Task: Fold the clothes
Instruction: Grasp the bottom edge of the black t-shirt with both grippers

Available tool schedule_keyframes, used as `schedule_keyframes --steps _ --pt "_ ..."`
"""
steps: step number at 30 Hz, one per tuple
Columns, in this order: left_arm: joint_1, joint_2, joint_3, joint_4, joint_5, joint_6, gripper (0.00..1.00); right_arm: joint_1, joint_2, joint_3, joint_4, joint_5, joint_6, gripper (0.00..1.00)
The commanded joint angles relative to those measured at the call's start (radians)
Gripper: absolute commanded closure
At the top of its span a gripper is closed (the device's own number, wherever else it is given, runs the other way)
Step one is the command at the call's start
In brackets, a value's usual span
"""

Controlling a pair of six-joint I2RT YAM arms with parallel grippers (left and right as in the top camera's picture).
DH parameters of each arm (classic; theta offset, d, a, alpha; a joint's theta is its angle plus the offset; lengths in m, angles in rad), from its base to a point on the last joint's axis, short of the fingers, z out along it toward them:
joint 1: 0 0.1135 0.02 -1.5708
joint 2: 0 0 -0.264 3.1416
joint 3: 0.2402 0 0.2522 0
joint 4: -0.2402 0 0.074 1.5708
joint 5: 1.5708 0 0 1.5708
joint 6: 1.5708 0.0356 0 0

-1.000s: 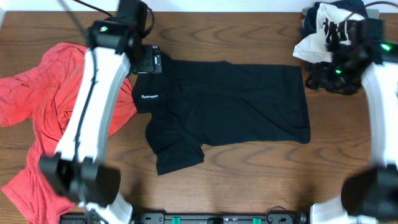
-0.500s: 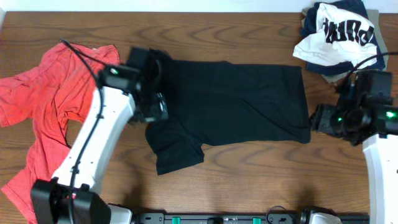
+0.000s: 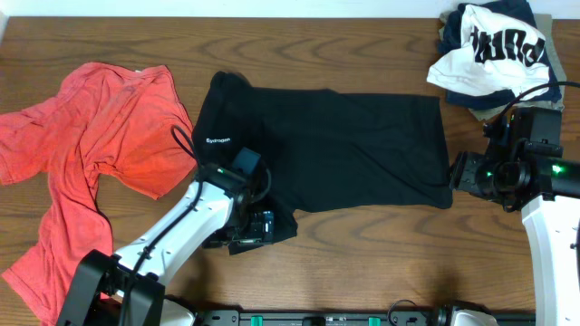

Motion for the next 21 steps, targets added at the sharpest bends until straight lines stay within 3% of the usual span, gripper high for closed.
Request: schedule_keyframes --steps 1,14,17,21 --pt "-0.029 -0.008 -0.033 0.032 0.009 -0.069 0.04 -0.002 -0.011 -0.005 0.008 -0.007 0.011 0.39" --pt "-0.035 0.009 -0.15 0.228 -0.091 -0.089 0.08 -0.002 -0.011 -0.005 0.02 -0.007 -0.006 0.39" --pt "-0.035 0.009 -0.15 0.231 -0.096 -0.096 0.2 -0.002 -0.011 -0.005 0.026 -0.007 -0.009 0.4" --pt "-0.035 0.009 -0.15 0.23 -0.095 -0.096 0.55 -0.002 -0.011 -0.005 0.032 -0.008 -0.008 0.41"
